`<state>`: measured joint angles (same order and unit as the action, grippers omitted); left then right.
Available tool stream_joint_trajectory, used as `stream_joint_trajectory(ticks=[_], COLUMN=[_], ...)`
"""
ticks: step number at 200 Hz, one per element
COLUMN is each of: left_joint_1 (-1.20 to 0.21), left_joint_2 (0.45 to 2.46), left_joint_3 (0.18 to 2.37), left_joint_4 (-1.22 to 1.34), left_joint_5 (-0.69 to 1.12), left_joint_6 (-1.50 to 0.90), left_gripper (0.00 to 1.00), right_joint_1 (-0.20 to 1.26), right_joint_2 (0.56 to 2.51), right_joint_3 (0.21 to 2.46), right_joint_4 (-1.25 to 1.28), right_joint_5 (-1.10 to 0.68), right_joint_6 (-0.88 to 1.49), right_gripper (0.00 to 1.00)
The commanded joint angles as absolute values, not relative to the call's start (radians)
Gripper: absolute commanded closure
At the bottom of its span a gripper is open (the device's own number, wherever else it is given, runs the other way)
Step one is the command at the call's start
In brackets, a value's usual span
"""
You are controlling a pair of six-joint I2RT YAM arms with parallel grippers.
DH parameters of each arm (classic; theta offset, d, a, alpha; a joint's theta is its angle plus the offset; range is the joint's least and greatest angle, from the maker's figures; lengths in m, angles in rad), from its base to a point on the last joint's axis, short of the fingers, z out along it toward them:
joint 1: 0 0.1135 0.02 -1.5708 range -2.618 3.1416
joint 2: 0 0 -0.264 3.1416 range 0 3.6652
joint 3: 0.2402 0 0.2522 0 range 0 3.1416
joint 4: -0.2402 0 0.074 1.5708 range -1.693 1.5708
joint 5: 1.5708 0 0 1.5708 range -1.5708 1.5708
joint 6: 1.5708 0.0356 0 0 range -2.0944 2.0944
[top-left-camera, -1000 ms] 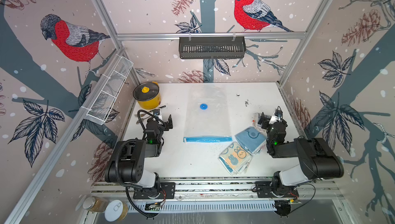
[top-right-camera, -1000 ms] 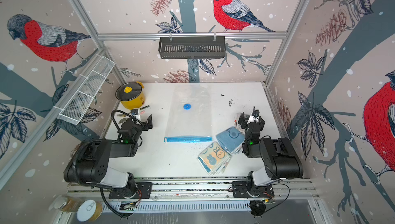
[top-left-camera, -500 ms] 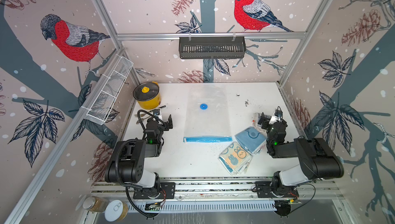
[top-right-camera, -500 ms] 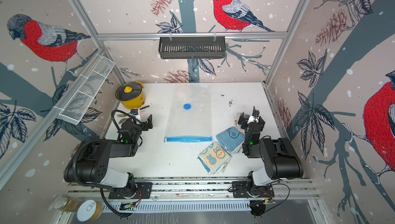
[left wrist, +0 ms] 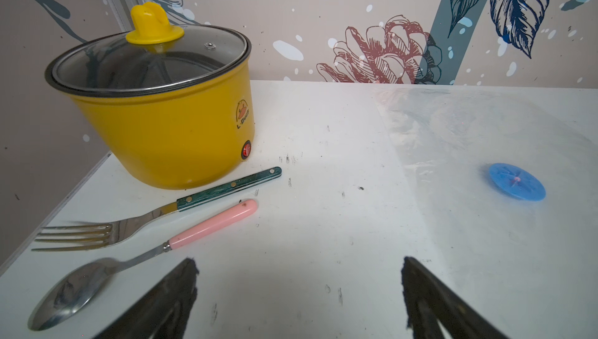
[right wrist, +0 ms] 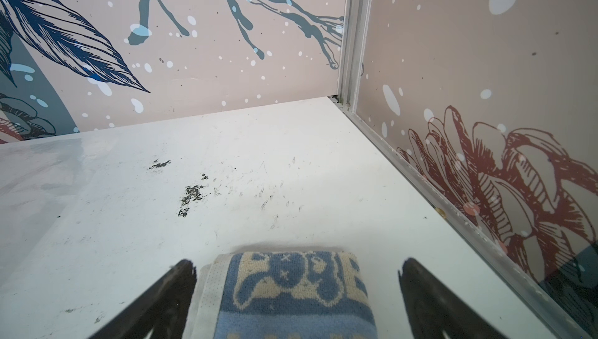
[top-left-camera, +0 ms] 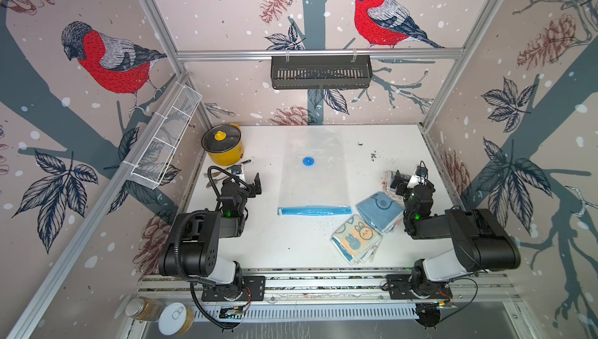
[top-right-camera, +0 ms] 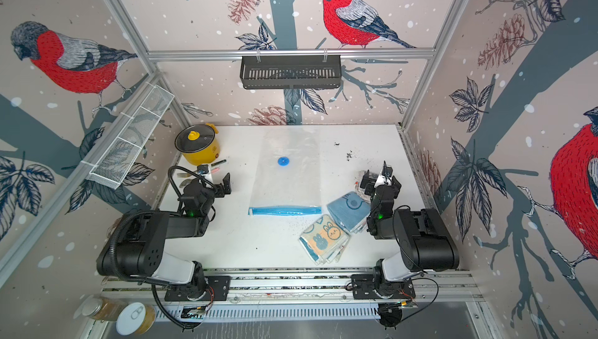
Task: Place the folded towel into the vacuum bag
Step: Open the vacuum bag at the center of the board.
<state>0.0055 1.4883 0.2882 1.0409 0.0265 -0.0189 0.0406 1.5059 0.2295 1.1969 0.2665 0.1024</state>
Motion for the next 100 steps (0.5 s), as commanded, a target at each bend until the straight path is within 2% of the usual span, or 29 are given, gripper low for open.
stream_joint_trajectory(ticks=[1,55,78,100], left_joint_1=[0.008,0.009,0.011,0.012], left_joint_2=[1.488,1.486,1.483,1.453], left_joint_3=[0.294,0.291,0.288,0.313], left_joint_4=[1.076,1.079,1.083,1.051], left_joint_5=[0.046,0.046,0.046,0.032], left_joint_6=[-0.014,-0.014,-0.016,-0.009], left_gripper=[0.02,0.03,0.02,0.02], right_joint_1=[0.041,0.042,0.043,0.047], right_joint_2=[1.504,1.499,1.479,1.432], right_joint_3=[0.23,0.227,0.212,0.203], right_joint_4=[1.209,1.213,1.224,1.222], right_joint_5=[0.274,0.275,0.39,0.376], right_joint_6=[0.1,0.1,0.147,0.125], right_gripper=[0.0,0.0,0.0,0.0])
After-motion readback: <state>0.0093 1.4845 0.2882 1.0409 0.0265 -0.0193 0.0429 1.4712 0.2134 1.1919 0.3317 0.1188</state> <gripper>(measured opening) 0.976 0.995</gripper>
